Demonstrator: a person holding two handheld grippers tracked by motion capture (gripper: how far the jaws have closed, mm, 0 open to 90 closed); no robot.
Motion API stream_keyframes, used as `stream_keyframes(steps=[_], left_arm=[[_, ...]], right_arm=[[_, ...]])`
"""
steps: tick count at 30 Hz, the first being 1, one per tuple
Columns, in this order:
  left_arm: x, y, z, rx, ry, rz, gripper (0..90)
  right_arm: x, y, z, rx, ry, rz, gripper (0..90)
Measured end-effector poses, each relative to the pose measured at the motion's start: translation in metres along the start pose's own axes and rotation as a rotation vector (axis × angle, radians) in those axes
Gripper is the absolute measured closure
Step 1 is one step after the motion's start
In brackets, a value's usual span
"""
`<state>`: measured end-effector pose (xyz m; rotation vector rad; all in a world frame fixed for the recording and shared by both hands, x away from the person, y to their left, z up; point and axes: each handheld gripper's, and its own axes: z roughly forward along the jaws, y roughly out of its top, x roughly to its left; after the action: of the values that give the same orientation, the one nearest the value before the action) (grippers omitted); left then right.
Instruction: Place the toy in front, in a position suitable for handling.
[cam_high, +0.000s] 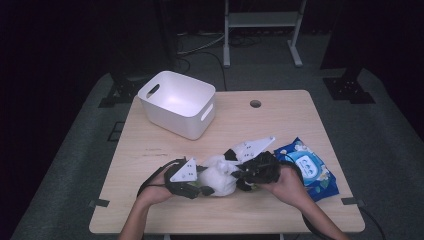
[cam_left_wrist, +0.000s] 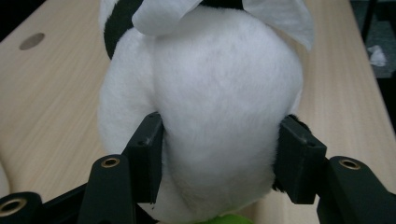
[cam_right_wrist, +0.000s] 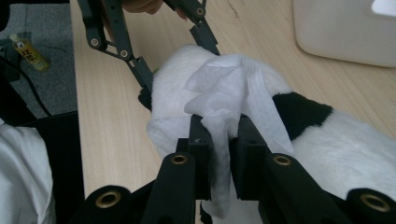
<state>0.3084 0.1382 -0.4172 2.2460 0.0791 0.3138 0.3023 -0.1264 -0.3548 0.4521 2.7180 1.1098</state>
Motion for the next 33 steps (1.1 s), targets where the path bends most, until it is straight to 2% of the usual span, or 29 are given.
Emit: stream_keyframes(steps=[5, 7, 9, 13, 16, 18, 21, 25, 33], left_arm=[[0.000, -0.003, -0.010, -0.004, -0.083, 0.002, 41.0], [0.000, -0.003, -0.013, -0.009, -0.106, -0.001, 41.0], [0.000, -0.004, -0.012, -0.011, -0.111, -0.001, 40.7], [-0.001, -0.005, -0.011, 0.011, -0.104, -0.005, 37.1], [0.000, -0.006, -0.011, 0.009, -0.097, -0.010, 30.9], [0.001, -0.006, -0.012, 0.011, -0.075, -0.008, 25.2], [0.000, -0.006, -0.013, -0.001, -0.059, -0.001, 18.7], [0.000, -0.004, -0.016, -0.030, -0.039, 0.017, 16.5], [0.001, -0.003, -0.014, -0.021, 0.017, 0.037, 11.3]], right_arm=[[0.011, 0.006, 0.001, 0.015, 0.038, -0.021, 78.9], [0.016, 0.008, 0.003, 0.022, 0.053, -0.029, 79.0], [0.021, 0.010, 0.008, 0.041, 0.062, -0.049, 79.1], [0.023, 0.011, 0.021, 0.097, 0.042, -0.064, 80.7], [0.017, 0.012, 0.024, 0.092, 0.056, -0.035, 81.6], [0.012, 0.013, 0.024, 0.086, 0.066, -0.012, 81.7], [0.008, 0.014, 0.026, 0.087, 0.057, -0.002, 81.6], [0.004, 0.017, 0.027, 0.080, 0.046, 0.010, 81.7], [-0.008, 0.026, 0.034, 0.073, 0.011, 0.054, 81.9]])
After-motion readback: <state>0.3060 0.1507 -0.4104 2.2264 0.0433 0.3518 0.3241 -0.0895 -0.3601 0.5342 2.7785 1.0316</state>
